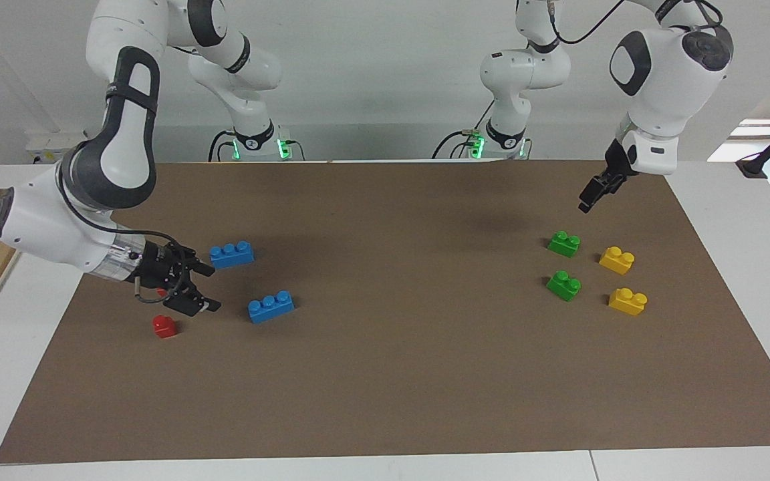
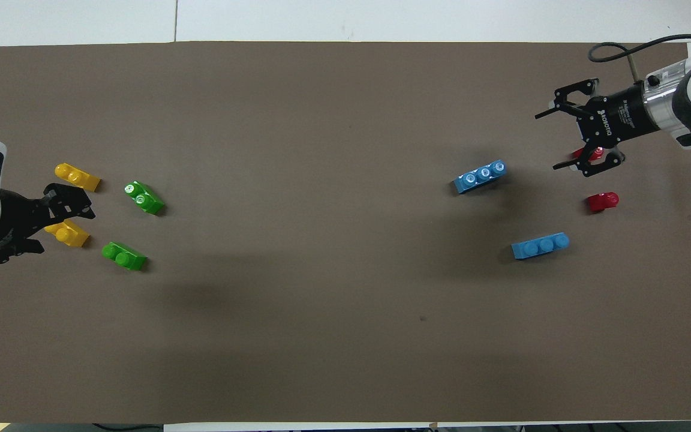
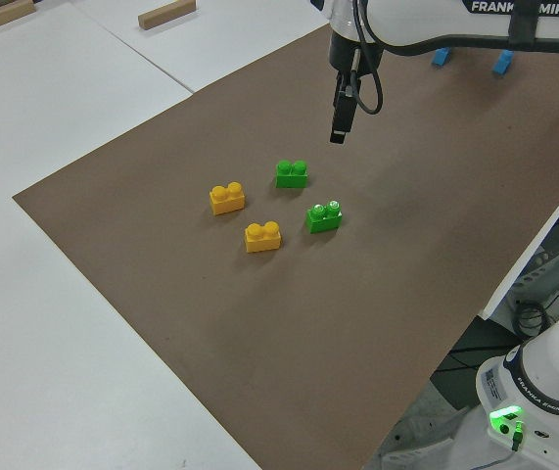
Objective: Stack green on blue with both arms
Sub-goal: 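Reach the left gripper toward the green brick while the right gripper reaches the blue brick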
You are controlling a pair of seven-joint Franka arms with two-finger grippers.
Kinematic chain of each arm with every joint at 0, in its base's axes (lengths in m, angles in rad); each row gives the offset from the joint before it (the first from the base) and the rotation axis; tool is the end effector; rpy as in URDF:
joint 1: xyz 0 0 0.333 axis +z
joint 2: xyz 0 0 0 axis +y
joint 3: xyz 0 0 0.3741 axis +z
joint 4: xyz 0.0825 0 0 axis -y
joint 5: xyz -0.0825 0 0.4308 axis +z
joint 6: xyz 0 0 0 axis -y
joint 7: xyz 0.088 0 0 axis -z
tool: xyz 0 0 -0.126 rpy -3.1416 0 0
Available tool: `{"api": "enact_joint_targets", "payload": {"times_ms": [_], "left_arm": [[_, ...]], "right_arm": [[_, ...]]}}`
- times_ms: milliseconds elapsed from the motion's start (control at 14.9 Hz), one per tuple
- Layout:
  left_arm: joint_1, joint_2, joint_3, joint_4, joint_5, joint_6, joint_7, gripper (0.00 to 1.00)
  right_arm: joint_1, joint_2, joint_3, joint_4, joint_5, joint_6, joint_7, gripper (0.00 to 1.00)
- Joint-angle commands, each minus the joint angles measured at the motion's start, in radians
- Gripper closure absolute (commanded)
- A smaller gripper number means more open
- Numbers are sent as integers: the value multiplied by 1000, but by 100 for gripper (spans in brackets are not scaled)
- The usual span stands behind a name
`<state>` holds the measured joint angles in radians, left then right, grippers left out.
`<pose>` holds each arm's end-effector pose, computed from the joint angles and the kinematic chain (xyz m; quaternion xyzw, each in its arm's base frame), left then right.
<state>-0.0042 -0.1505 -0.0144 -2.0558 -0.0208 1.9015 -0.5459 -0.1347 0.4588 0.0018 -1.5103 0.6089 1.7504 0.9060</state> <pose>0.5469 -0.0124 0.5254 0.9645 0.2640 -0.0043 0.0079 0.7365 -0.0362 0.4167 -0.7807 0.5449 0.2049 0.2272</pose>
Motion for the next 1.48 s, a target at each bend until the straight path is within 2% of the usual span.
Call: {"api": "enact_joint_targets", "payload": {"times_ms": [0, 269, 403, 739, 1209, 1410], "left_arm": [[0, 75, -2, -15, -4, 103, -89, 0], [-3, 176, -4, -18, -5, 230, -180, 0], [-4, 227, -4, -14, -5, 280, -209, 0], [-13, 291, -4, -14, -5, 390, -267, 0], [-54, 373, -1, -9, 4, 421, -275, 0], [-51, 381, 1, -18, 12, 416, -266, 0]], "right_arm": [[32, 29, 3, -1, 44, 17, 83, 3], [46, 30, 3, -82, 69, 29, 102, 3], [46, 29, 3, -91, 68, 27, 106, 3], [44, 38, 3, -140, 68, 83, 71, 2], [56, 72, 4, -139, 68, 161, 47, 2], [86, 76, 4, -140, 87, 205, 48, 2]]}}
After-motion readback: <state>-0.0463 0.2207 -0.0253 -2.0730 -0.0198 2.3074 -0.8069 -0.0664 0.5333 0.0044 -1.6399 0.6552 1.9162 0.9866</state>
